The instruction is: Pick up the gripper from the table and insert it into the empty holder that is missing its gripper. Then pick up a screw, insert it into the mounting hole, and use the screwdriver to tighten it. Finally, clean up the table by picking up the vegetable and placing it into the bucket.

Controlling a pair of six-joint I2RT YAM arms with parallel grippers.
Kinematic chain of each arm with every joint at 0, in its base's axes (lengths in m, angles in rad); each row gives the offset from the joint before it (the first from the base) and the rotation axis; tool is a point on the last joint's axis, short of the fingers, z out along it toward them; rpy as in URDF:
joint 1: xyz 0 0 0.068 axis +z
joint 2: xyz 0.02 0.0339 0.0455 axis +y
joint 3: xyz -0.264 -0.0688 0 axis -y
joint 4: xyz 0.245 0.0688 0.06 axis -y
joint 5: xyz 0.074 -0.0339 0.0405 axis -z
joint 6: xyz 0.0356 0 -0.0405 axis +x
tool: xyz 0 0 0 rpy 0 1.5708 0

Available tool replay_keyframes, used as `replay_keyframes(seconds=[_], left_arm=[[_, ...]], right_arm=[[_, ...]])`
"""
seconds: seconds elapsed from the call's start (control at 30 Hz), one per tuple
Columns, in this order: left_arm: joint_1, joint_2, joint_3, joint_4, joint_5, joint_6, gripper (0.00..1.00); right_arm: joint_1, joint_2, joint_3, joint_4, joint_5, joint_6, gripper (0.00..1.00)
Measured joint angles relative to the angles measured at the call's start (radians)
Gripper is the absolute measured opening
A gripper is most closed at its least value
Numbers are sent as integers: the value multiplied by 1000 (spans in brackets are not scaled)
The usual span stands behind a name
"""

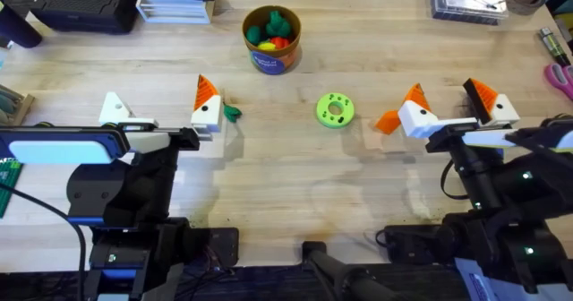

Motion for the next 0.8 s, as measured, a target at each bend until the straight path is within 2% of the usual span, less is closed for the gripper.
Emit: replay_keyframes(seconds=[0.4,0.5,0.63,0.8], left_arm=[[0,0,2,-4,0,-3,985],[0,6,43,-92,-11,-8,986],[0,109,240,-283,-69,-14,985],[0,392,579,-541,-107,-15,985]], right_arm=[[-2,0,1,-5,11,1,994],[-3,5,29,-69,23,33,993],[-4,70,166,-314,27,54,993],[-4,263,441,-545,28,60,993]])
